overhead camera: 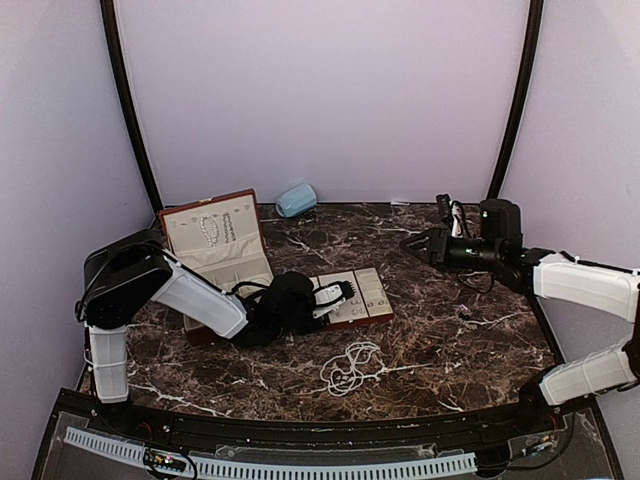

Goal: Organize the mixed jewelry
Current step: Insert the earring into the earring holder.

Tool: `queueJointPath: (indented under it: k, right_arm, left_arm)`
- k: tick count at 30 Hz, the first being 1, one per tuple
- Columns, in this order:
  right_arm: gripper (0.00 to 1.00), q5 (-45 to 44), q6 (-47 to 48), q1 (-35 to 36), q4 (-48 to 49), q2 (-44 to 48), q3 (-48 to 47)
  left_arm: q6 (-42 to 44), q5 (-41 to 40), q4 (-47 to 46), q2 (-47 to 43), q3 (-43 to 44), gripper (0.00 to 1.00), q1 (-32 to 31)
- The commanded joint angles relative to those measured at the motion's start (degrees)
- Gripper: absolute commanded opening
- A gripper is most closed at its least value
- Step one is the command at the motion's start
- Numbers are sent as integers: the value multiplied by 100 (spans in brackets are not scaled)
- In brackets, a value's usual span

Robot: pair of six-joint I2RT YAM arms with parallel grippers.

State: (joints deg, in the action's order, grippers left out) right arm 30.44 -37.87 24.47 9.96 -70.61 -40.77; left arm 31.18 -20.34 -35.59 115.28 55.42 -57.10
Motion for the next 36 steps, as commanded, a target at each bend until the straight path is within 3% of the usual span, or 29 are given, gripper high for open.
queueJointPath:
  k: [1,36]
  right_arm:
    - [45,74,-69,-41,291,-6,102]
    - [45,-44,-115,-55,384,38,322]
  left_arm:
    - [-95,99,39,16,118,0,15]
    - [380,308,-25,29,28,0,-7]
